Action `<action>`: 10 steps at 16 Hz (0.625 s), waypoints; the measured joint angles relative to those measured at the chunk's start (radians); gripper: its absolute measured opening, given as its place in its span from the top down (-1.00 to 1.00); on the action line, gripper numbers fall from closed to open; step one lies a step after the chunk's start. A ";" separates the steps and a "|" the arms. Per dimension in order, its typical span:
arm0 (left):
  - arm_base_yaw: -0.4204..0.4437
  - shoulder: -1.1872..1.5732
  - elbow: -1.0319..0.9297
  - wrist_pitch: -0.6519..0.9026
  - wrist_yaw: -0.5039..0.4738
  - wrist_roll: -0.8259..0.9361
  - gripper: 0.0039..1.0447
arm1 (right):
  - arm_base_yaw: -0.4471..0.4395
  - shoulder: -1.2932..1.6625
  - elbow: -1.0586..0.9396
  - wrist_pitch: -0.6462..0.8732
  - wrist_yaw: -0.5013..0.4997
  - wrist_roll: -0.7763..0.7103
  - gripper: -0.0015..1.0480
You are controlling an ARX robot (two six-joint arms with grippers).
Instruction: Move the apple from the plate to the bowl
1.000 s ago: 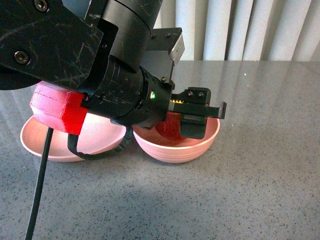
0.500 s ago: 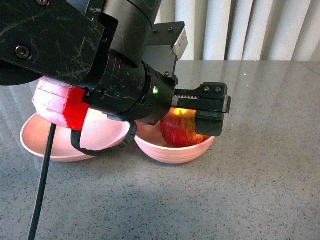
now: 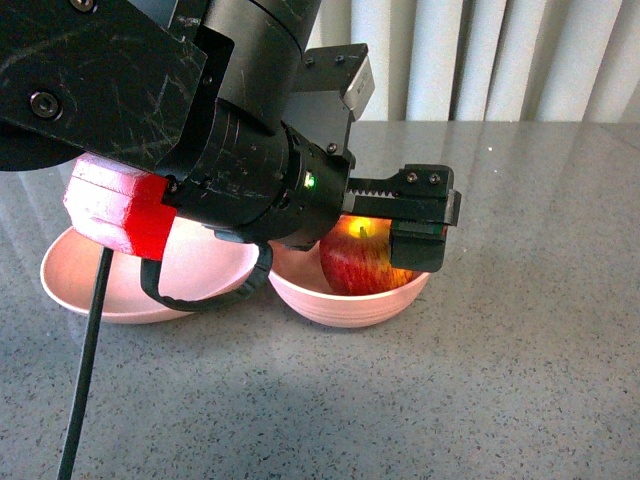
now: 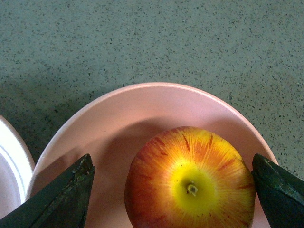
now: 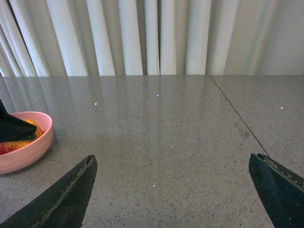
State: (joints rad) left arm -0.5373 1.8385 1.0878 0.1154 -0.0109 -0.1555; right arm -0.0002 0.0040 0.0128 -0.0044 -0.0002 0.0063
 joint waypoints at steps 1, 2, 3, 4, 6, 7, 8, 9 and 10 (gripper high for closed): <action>0.003 -0.003 0.000 0.008 0.000 -0.003 -0.88 | 0.000 0.000 0.000 0.000 0.000 0.000 -0.87; 0.006 -0.014 0.000 0.020 0.000 -0.003 -0.88 | 0.000 0.000 0.000 0.000 0.000 0.000 -0.87; 0.020 -0.089 -0.009 0.061 -0.015 -0.005 -0.88 | 0.000 0.000 0.000 0.000 0.000 0.000 -0.87; 0.058 -0.237 -0.024 0.118 -0.061 -0.005 -0.88 | 0.000 0.000 0.000 0.000 0.000 0.000 -0.87; 0.261 -0.657 -0.370 0.403 -0.259 0.116 -0.37 | 0.000 0.000 0.000 0.000 0.000 0.000 -0.87; 0.300 -0.721 -0.479 0.444 -0.246 0.130 -0.10 | 0.000 0.000 0.000 0.000 0.000 0.000 -0.87; 0.319 -0.747 -0.554 0.462 -0.220 0.136 0.11 | 0.000 0.000 0.000 0.000 0.000 0.000 -0.87; 0.346 -0.788 -0.663 0.485 -0.179 0.138 0.46 | 0.000 0.000 0.000 0.000 0.000 0.000 -0.87; 0.369 -0.844 -0.724 0.505 -0.158 0.138 0.73 | 0.000 0.000 0.000 0.000 0.000 0.000 -0.87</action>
State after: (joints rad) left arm -0.1688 0.9947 0.3634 0.6205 -0.1684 -0.0174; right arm -0.0002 0.0040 0.0128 -0.0044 -0.0002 0.0059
